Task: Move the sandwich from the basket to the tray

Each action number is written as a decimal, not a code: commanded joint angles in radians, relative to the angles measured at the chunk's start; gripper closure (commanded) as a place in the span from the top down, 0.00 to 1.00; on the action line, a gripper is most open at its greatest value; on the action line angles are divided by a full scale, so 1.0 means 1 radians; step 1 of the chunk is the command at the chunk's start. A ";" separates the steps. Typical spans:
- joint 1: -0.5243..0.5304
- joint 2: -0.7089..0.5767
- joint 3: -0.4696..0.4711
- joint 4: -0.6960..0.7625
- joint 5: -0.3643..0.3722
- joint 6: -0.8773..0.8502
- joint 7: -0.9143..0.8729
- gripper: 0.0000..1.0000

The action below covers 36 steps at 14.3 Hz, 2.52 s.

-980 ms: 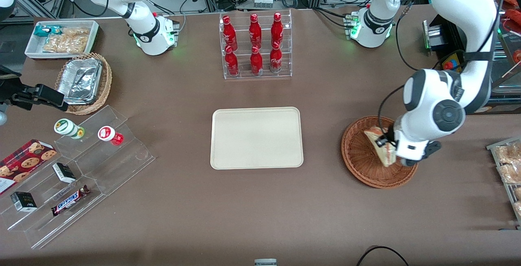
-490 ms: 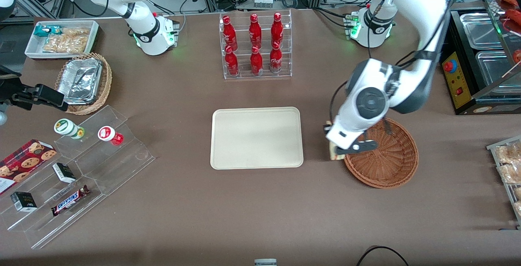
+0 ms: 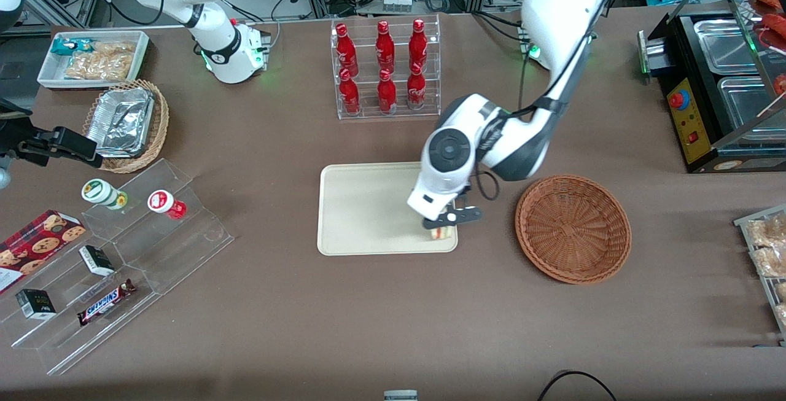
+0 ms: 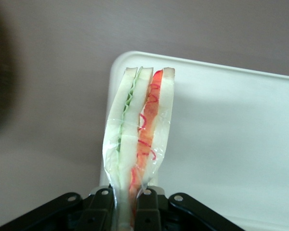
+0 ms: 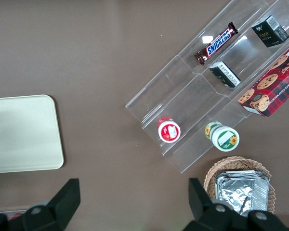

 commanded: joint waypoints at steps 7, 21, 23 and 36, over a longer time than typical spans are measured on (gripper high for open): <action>-0.116 0.139 0.010 0.105 0.004 0.156 -0.082 0.00; -0.135 0.081 -0.001 0.112 -0.025 0.039 -0.082 1.00; -0.123 0.014 0.028 0.105 -0.015 -0.035 -0.083 1.00; 0.196 -0.301 0.041 -0.222 -0.022 -0.164 0.163 1.00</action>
